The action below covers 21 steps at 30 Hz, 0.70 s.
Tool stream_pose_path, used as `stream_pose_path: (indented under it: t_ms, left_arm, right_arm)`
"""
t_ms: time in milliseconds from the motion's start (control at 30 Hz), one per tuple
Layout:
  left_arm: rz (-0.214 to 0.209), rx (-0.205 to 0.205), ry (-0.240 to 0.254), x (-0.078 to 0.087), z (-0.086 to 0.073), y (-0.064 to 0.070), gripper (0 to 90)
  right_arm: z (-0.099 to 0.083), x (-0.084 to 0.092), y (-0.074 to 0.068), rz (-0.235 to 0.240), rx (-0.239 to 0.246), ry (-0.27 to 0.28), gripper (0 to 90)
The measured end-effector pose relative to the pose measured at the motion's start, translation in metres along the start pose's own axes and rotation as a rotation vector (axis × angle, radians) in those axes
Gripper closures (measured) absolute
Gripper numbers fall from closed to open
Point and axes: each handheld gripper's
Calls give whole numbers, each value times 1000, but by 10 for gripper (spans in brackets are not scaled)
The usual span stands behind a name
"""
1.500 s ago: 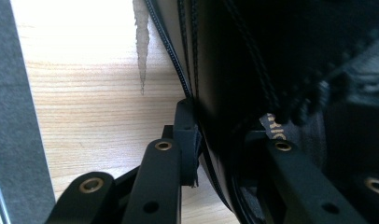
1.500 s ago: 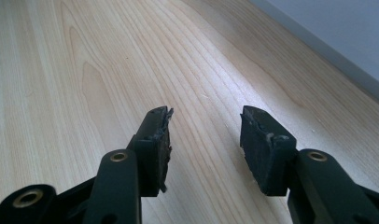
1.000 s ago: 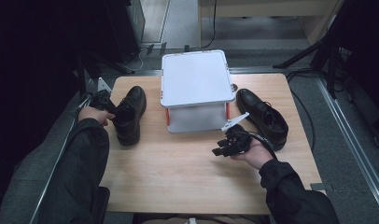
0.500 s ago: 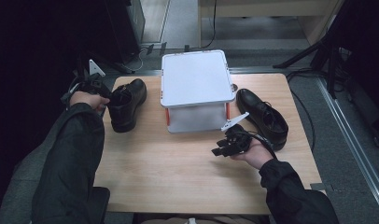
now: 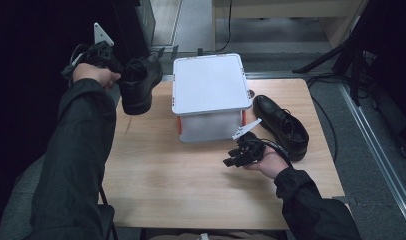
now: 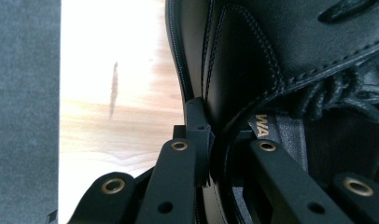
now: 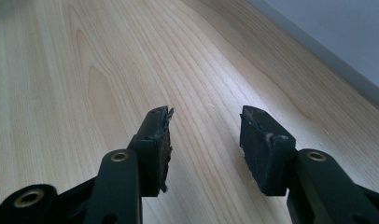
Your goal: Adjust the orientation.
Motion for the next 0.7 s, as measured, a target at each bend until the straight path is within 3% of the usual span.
stream_pose_path:
  t_ms: [200, 400, 700]
  left_arm:
    - [-44, -49, 32, 12, 11, 41, 851]
    - [-55, -87, 28, 4, 16, 76, 851]
    - [-78, -93, 16, -12, 20, 105, 847]
  right_arm:
    - [1, -1, 0, 9, 0, -1, 534]
    - [0, 1, -1, 10, -2, 2, 534]
    - [-2, 4, 1, 4, -13, 3, 533]
Point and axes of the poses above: each handheld gripper's, and its own axes: x roughly backward along the jaws, z roughly out of its top, y roughly to its right, and after that the axes turned 13 degrees about y, right-handed
